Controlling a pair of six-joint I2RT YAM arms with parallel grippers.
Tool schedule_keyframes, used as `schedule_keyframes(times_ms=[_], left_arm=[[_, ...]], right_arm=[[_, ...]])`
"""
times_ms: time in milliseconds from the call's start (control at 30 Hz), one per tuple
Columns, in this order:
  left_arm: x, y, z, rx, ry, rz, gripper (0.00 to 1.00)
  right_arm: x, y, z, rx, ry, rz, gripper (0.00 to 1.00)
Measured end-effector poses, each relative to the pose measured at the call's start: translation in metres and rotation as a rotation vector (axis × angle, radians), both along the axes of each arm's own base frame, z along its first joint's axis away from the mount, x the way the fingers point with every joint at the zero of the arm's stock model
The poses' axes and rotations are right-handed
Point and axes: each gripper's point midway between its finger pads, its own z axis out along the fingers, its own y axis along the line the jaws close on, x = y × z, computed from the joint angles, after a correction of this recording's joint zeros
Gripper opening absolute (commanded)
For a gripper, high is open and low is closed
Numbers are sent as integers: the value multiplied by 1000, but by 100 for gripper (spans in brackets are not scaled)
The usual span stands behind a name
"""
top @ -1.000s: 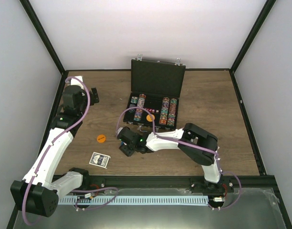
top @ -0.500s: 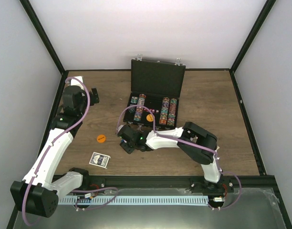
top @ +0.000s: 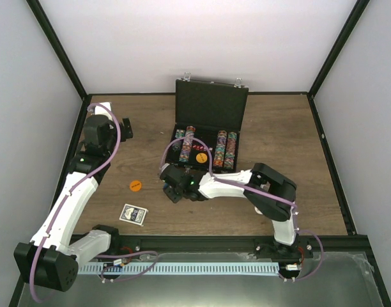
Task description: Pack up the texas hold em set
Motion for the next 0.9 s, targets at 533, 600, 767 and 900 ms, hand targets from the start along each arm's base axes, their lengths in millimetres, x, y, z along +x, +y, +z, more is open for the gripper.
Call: schedule_keyframes(times_ms=[533, 600, 767, 900], left_arm=[[0, -1, 0, -1, 0, -3, 100], [0, -1, 0, -2, 1, -3, 100], [0, -2, 0, -4, 1, -11, 100], [0, -4, -1, -8, 2, -20, 100]], right_arm=[[12, -2, 24, 42, 28, -29, 60], [12, 2, 17, 24, 48, -24, 63], [11, 4, 4, -20, 79, -15, 70], [11, 3, -3, -55, 90, -10, 75]])
